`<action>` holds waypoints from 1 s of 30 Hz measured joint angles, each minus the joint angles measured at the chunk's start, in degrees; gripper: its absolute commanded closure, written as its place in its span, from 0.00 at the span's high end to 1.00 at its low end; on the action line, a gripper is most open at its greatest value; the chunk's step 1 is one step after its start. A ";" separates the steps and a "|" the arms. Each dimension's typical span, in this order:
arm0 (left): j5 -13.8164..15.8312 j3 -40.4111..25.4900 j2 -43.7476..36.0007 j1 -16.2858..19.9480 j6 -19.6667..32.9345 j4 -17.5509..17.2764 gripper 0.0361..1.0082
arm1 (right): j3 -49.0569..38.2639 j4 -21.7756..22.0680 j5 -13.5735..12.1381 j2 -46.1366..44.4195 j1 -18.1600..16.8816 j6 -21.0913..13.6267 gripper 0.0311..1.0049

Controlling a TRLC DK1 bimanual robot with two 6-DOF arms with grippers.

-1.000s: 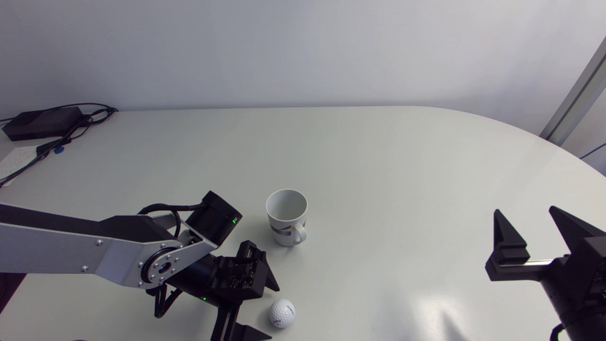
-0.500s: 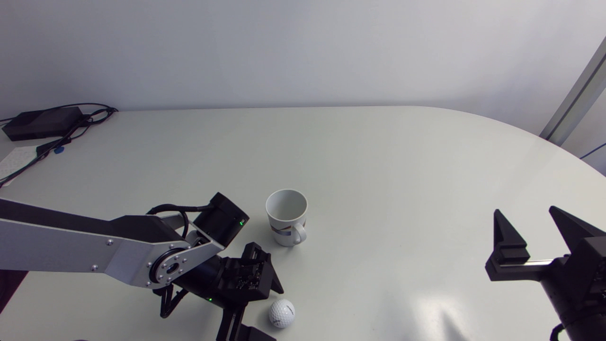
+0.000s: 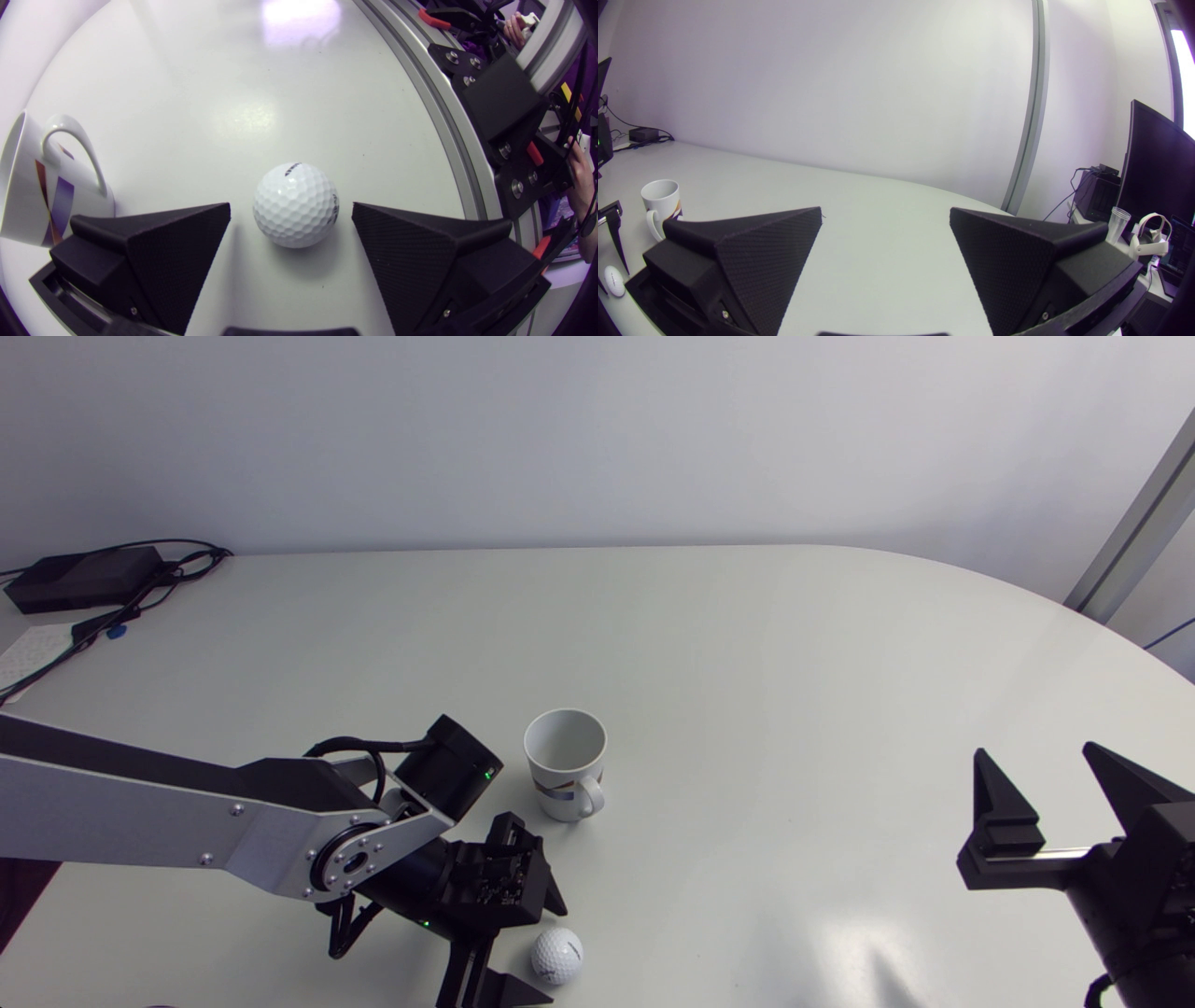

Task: Pick up the white golf ball from the table and place it into the cup.

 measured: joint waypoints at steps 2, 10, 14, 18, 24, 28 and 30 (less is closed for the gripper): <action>0.02 0.00 0.00 -0.09 -0.02 0.02 0.77 | 0.00 0.00 0.00 0.00 0.00 0.00 0.96; 0.00 0.00 0.11 -0.48 -0.04 1.09 0.42 | 0.00 0.00 0.00 0.00 0.00 -0.02 0.96; 0.11 0.00 0.26 -0.85 -0.04 1.36 0.40 | 0.00 0.00 0.00 0.00 0.00 0.00 0.96; 0.20 0.00 0.26 -0.85 -0.04 1.49 0.39 | 0.00 0.00 0.00 0.00 0.00 -0.02 0.96; 0.04 -0.02 -2.69 1.51 -0.33 1.27 0.38 | 0.00 0.00 0.00 0.00 0.00 -0.02 0.96; 0.02 0.39 -8.11 5.29 -1.33 -0.31 0.39 | 0.00 0.00 0.00 0.00 0.00 -0.02 0.96; 0.07 1.01 -10.16 6.40 -1.55 -1.25 0.38 | 0.00 0.00 0.00 0.00 0.00 0.00 0.96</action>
